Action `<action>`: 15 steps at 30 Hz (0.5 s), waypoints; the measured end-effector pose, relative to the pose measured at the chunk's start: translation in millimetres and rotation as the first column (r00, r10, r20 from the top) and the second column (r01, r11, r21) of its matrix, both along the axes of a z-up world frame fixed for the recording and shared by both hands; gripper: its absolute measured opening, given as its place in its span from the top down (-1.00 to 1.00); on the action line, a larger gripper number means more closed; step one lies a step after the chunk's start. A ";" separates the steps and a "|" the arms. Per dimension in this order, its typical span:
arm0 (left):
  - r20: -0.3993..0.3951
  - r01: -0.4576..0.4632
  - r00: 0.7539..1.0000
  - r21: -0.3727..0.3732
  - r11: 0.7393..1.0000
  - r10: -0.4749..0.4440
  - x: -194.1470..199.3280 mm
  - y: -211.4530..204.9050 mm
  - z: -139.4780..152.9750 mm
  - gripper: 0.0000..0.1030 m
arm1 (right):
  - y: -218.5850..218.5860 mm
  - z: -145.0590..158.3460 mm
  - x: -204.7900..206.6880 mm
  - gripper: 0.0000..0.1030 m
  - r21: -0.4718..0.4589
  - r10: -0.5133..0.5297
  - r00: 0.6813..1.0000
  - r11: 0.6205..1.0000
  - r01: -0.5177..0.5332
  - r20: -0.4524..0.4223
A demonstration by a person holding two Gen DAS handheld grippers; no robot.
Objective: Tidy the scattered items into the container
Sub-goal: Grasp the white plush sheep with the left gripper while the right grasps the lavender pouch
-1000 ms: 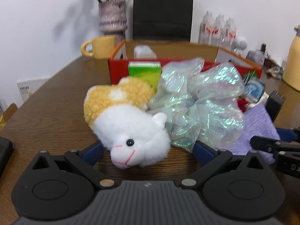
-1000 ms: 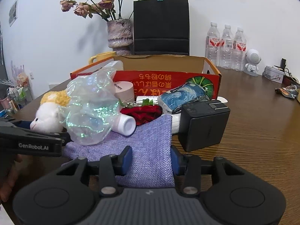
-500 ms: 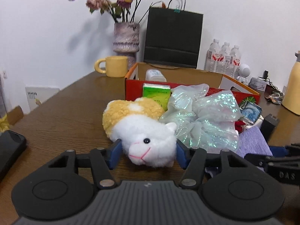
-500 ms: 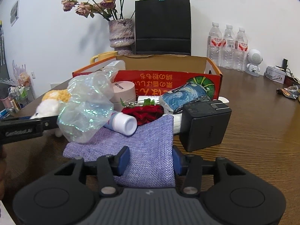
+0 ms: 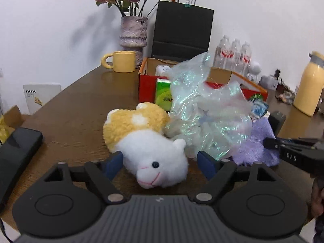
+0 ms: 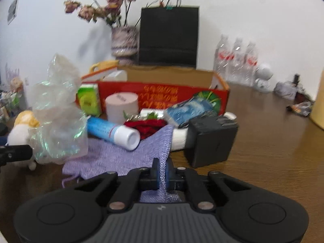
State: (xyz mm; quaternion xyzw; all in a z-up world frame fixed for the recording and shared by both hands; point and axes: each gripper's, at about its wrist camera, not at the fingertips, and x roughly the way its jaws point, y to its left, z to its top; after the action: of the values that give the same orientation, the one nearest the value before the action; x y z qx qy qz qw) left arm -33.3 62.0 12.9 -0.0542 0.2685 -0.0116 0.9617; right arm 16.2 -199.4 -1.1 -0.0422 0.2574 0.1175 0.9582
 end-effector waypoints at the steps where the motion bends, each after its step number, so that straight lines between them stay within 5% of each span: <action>1: 0.000 -0.015 1.000 -0.007 1.000 0.015 0.7 1.5 -0.2 -0.60 | 0.2 0.7 -3.6 0.93 -0.009 -0.026 1.000 1.000 0.026 0.016; 8: -0.005 -0.083 0.997 0.059 0.995 0.083 -2.6 15.5 5.8 -0.39 | -8.4 4.7 -20.7 0.93 0.022 -0.105 0.989 0.994 0.103 0.099; 11: -0.023 -0.074 0.997 0.073 0.995 0.076 0.1 16.3 2.0 -0.46 | -13.7 10.6 -29.9 0.92 0.065 -0.119 0.986 0.992 0.113 0.115; 14: -0.035 -0.053 0.998 0.064 0.997 0.055 4.8 12.3 -5.7 -0.45 | -15.2 13.7 -28.0 0.68 0.075 -0.094 0.995 0.993 0.091 0.044; 15: -0.043 -0.056 0.997 0.052 0.997 0.058 6.9 12.7 -8.1 -0.30 | -14.9 13.7 -26.3 0.50 0.068 -0.082 0.997 0.994 0.081 0.016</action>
State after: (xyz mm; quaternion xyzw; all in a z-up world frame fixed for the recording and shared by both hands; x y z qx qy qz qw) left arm -26.4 74.7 4.7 -0.0379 0.2885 0.0239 0.9564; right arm -10.2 -214.3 12.6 -0.0004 0.2458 0.0866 0.9654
